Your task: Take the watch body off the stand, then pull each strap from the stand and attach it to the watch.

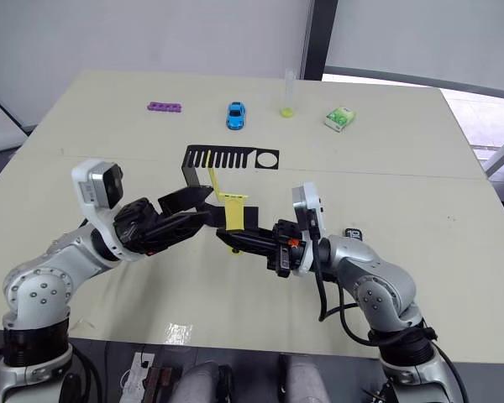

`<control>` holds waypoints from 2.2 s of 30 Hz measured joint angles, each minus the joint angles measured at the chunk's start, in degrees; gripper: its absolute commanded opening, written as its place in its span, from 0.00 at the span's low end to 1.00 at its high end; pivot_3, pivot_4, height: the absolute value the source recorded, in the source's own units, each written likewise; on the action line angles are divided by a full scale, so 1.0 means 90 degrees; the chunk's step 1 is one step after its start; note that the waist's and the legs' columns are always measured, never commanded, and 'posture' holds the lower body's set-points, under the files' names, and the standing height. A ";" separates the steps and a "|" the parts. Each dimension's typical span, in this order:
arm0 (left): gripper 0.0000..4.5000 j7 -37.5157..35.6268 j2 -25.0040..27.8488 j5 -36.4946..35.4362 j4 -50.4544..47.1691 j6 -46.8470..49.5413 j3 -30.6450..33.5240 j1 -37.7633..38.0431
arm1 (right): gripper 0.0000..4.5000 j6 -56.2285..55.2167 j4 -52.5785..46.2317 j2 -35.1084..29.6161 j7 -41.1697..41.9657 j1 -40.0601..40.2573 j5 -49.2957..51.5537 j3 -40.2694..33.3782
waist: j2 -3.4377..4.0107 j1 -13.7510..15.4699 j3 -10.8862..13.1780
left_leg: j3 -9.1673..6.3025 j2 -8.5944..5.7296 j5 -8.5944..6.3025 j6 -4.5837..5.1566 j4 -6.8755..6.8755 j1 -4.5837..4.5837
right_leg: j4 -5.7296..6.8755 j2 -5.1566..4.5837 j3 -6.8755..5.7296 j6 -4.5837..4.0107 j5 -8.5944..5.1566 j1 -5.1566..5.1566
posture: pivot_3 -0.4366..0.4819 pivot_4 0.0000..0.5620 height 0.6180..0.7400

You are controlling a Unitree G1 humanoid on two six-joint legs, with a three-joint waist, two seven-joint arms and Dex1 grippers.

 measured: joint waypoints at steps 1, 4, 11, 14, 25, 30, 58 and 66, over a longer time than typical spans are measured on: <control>0.88 0.0008 -0.0024 -0.0036 -0.0004 -0.0004 -0.0017 -0.0002 | 0.00 0.0011 0.0030 0.0042 0.0000 0.0000 0.0000 -0.0001 | 0.0000 0.0003 0.0000 | 0.0000 0.0000 0.0000 0.0000 0.0000 0.0000 | 0.0000 0.0000 0.0000 0.0000 0.0000 0.0000 | 0.48 0.27 1.00; 0.62 0.0042 -0.0044 -0.0045 -0.0011 -0.0011 -0.0147 -0.0001 | 0.00 0.0065 0.0086 0.0114 -0.0002 0.0000 -0.0001 -0.0002 | 0.0000 0.0010 0.0000 | 0.0000 -0.0002 0.0000 0.0000 0.0002 0.0000 | 0.0000 -0.0001 0.0000 0.0000 0.0000 0.0000 | 0.48 0.27 1.00; 0.62 0.0144 -0.0176 -0.0039 -0.0015 -0.0047 -0.0425 -0.0083 | 0.00 0.0120 0.0087 0.0174 -0.0003 0.0002 -0.0001 -0.0009 | 0.0000 0.0008 0.0000 | 0.0000 -0.0001 0.0001 0.0000 0.0002 0.0000 | 0.0000 0.0000 0.0000 0.0000 0.0000 0.0000 | 0.48 0.27 1.00; 0.62 0.0170 -0.0239 -0.0040 -0.0015 -0.0086 -0.0459 -0.0125 | 0.00 0.0145 0.0086 0.0182 -0.0003 0.0002 -0.0001 -0.0009 | 0.0000 0.0006 0.0000 | 0.0000 -0.0001 0.0001 0.0000 0.0002 0.0000 | 0.0000 0.0001 0.0000 0.0000 0.0000 0.0000 | 0.48 0.27 1.00; 0.62 0.0428 -0.0547 -0.0328 -0.0015 -0.0131 -0.0471 -0.0111 | 0.00 0.0212 0.0086 0.0206 -0.0004 0.0002 -0.0005 -0.0009 | 0.0000 0.0008 0.0000 | 0.0000 -0.0002 0.0001 0.0000 0.0001 -0.0001 | -0.0001 0.0001 0.0000 0.0000 0.0000 0.0000 | 0.48 0.27 1.00; 0.44 0.0465 -0.0562 -0.0374 -0.0027 -0.0111 -0.0531 -0.0074 | 0.00 0.0214 0.0086 0.0206 -0.0004 0.0002 -0.0005 -0.0009 | 0.0000 0.0008 0.0000 | 0.0000 -0.0002 0.0001 0.0000 0.0001 -0.0001 | -0.0001 0.0001 0.0000 0.0000 0.0000 0.0000 | 0.48 0.27 1.00; 0.44 0.0627 -0.0680 -0.0368 -0.0028 -0.0196 -0.0709 0.0082 | 0.00 0.0875 0.0084 0.0304 -0.0424 0.0014 0.0497 -0.0229 | 0.0000 0.0009 0.0000 | -0.0001 -0.0001 0.0000 0.0000 0.0000 -0.0002 | -0.0004 0.0000 0.0001 0.0000 0.0000 0.0000 | 0.48 0.27 1.00; 0.44 0.0747 -0.0731 -0.0370 -0.0024 -0.0196 -0.0709 0.0104 | 0.00 0.1098 0.0060 0.0306 -0.0564 0.0012 0.0712 -0.0262 | 0.0000 0.0008 0.0000 | -0.0001 -0.0001 0.0000 0.0000 -0.0001 -0.0003 | -0.0007 0.0001 0.0001 0.0000 0.0000 0.0000 | 0.48 0.27 1.00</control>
